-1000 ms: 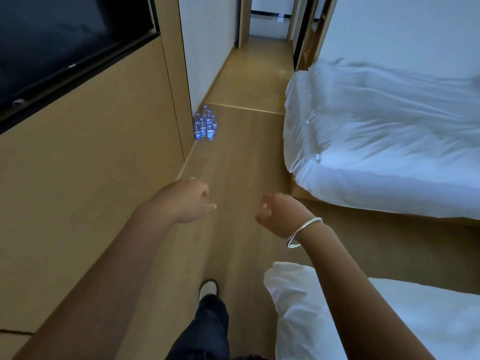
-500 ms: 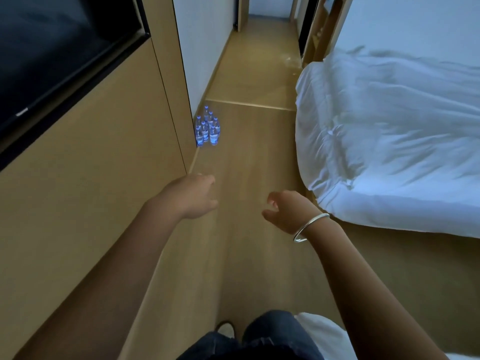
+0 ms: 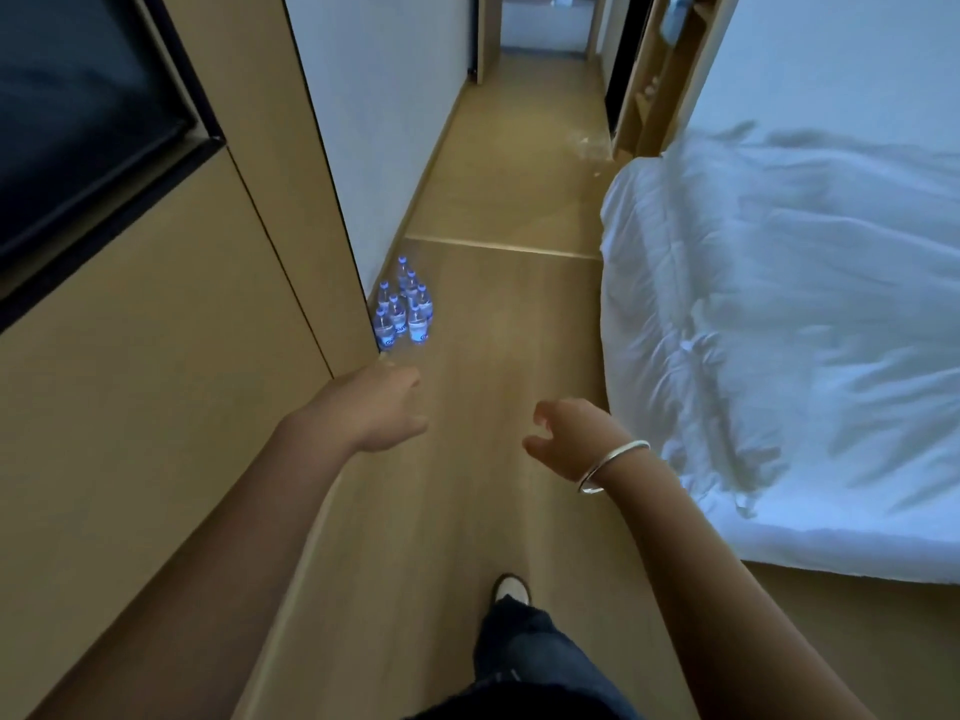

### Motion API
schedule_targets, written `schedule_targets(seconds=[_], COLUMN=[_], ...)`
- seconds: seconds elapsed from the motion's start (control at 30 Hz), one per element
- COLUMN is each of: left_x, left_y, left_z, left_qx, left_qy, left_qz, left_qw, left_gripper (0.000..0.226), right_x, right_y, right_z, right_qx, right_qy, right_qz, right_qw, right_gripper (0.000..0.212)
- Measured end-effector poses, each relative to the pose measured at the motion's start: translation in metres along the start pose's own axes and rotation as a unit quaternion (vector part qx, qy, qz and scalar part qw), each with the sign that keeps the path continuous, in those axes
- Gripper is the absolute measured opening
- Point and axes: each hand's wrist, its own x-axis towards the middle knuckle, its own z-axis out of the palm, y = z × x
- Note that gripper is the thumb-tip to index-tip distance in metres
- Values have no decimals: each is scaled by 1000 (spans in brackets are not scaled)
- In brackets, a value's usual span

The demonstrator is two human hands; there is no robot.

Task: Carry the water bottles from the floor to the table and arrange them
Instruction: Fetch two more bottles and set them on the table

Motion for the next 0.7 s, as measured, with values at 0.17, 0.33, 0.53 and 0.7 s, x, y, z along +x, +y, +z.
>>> schedule_targets(seconds=[0.17, 0.33, 0.53, 0.7], left_x=[95, 165, 257, 352], left_y=[3, -8, -31, -57], left_z=[-32, -38, -48, -66], left_qx=[-21, -34, -49, -51], left_qy=[9, -18, -15, -25], left_qz=[-24, -38, -59, -57], left_qw=[999, 999, 997, 997], left_gripper=[50, 25, 33, 19], right_x=[99, 177, 273, 374], right_y=[30, 45, 58, 60], right_z=[-46, -64, -74, -92], right_qx=[3, 2, -21, -36], right_qy=[-13, -45, -87, -102], right_qz=[-21, -38, -53, -52], right_qw=[1000, 998, 995, 993], right_gripper=[36, 35, 36, 36])
